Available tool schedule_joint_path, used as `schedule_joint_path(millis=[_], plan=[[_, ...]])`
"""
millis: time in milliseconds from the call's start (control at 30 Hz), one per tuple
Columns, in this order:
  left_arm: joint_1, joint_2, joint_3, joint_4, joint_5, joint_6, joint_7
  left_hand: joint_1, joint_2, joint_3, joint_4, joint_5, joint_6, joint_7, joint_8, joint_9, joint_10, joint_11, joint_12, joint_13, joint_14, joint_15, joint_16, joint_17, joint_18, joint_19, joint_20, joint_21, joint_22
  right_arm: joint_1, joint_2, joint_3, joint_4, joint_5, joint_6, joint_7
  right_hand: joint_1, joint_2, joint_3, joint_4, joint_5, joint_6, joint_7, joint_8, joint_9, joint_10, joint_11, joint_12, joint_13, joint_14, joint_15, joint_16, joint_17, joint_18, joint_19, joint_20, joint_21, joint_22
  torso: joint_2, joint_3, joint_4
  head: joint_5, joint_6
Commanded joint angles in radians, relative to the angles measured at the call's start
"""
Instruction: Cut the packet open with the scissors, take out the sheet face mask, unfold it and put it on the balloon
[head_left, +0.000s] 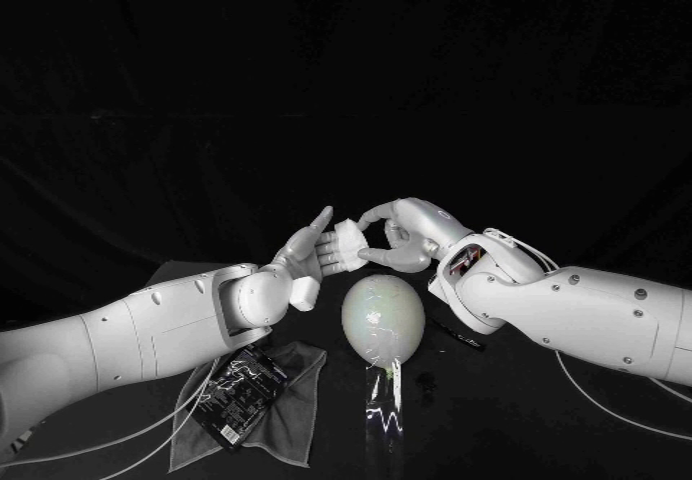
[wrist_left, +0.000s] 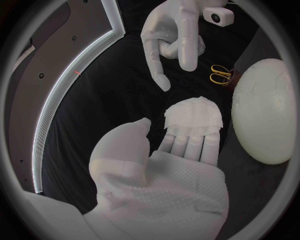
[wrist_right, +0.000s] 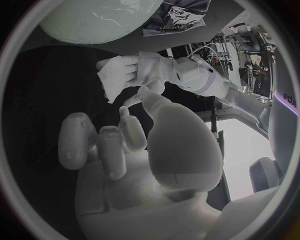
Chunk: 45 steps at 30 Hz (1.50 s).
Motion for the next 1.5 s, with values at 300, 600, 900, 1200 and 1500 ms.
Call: schedule_joint_path(millis=[300,600,900,1200,1500], plan=[[0.001,-0.009,0.001,0.003,-0.050,0.027,0.017,0.144,-0.024,-0.007,-0.005,-0.002,-0.005,0.073,0.013,-0.003,-0.004,-0.003,0.006,0.002,0.003,0.000,-0.019,-0.011,0.007,-0.029,0.002,-0.010,-0.001,-0.003,-0.035,0.001,-0.008,0.148,-0.128,-0.043,0.000,0.058,0.021,0.030,-0.003,0.070,-0.013,0.009,-0.015,0.029,-0.011,0.043,0.090,0.094,-0.006,0.017,0.219,0.004,0.030,-0.004,0.039,0.188,0.000,-0.0001,0.0009,0.000,-0.001],[0.001,-0.012,0.001,0.007,-0.070,0.037,0.011,0.178,-0.034,-0.014,-0.004,-0.002,0.002,0.071,0.018,-0.003,-0.003,-0.005,0.004,0.001,0.003,-0.001,-0.023,-0.014,0.008,0.003,0.002,-0.005,0.002,-0.014,-0.023,0.001,-0.016,0.249,-0.099,-0.060,-0.015,0.058,0.014,0.051,-0.003,0.089,-0.018,0.007,-0.023,0.033,-0.015,0.050,0.092,0.095,-0.010,0.019,0.224,0.003,0.033,-0.007,0.043,0.189,0.001,0.0006,0.0007,-0.003,0.001],[0.001,-0.012,0.001,0.014,-0.084,0.045,-0.002,0.183,-0.037,-0.020,-0.002,-0.002,0.002,0.073,0.018,-0.004,-0.003,-0.004,0.003,0.000,0.004,0.000,-0.023,-0.014,0.008,0.010,0.001,-0.002,0.003,-0.023,0.027,0.001,-0.057,0.315,-0.074,-0.060,-0.045,0.040,-0.016,0.085,-0.003,0.082,-0.017,-0.010,-0.039,0.029,-0.014,0.044,0.086,0.093,-0.010,0.014,0.215,0.005,0.028,-0.008,0.031,0.186,0.002,0.0006,0.0016,-0.008,0.002],[0.002,-0.012,0.001,0.018,-0.095,0.052,-0.007,0.182,-0.038,-0.022,0.000,-0.002,0.003,0.074,0.018,-0.004,-0.003,-0.004,0.003,0.000,0.004,0.000,-0.024,-0.015,0.008,0.012,0.001,-0.002,0.003,-0.026,0.058,0.001,-0.076,0.345,-0.068,-0.041,-0.073,0.029,-0.054,0.123,-0.003,0.078,-0.017,-0.021,-0.049,0.026,-0.013,0.042,0.083,0.092,-0.009,0.013,0.213,0.006,0.025,-0.008,0.025,0.184,0.002,0.0002,0.0012,-0.010,0.000],[0.002,-0.012,0.001,0.023,-0.118,0.056,-0.009,0.180,-0.038,-0.026,0.002,-0.002,0.004,0.073,0.019,-0.004,-0.002,-0.004,0.003,0.000,0.005,0.000,-0.024,-0.015,0.008,0.007,0.001,-0.002,0.002,-0.027,0.072,0.002,-0.086,0.367,-0.064,-0.024,-0.081,0.029,-0.075,0.144,-0.003,0.078,-0.017,-0.025,-0.053,0.025,-0.013,0.044,0.083,0.092,-0.009,0.013,0.213,0.007,0.023,-0.007,0.023,0.184,0.000,0.0001,0.0007,-0.011,-0.001]])
